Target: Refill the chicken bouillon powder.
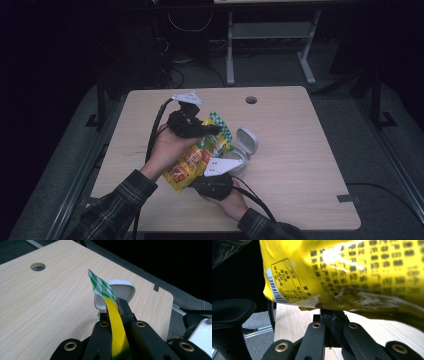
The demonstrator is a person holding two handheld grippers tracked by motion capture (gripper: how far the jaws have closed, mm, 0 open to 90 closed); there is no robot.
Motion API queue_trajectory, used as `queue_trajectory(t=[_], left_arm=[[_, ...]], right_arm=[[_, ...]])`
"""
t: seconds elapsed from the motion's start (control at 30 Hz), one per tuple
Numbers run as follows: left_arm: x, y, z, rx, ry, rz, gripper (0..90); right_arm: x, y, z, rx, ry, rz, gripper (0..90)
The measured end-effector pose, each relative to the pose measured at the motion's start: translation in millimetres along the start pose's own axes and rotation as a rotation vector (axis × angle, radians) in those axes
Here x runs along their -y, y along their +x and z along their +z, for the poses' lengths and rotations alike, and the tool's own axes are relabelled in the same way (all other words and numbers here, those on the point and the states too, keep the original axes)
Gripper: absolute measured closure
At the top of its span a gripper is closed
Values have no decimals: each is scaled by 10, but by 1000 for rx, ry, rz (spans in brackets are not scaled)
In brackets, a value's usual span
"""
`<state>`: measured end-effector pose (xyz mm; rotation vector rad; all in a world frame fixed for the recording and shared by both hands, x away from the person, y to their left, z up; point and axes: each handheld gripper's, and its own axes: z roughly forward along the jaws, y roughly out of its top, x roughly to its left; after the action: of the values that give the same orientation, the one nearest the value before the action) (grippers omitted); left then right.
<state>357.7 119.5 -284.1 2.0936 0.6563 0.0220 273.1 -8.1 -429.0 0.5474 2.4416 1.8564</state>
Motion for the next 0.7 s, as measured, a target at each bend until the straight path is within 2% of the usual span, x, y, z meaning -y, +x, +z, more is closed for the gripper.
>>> queue_trajectory(t=[0.37, 0.67, 0.7], left_arm=[[-27, 2, 138, -27, 67, 22, 900], [-53, 25, 243, -27, 106, 17, 900], [-60, 25, 253, -29, 113, 27, 900]], right_arm=[[11, 7, 1, -8, -5, 16, 900], [21, -6, -20, -12, 2, 29, 900], [21, -7, -22, -12, 1, 29, 900]])
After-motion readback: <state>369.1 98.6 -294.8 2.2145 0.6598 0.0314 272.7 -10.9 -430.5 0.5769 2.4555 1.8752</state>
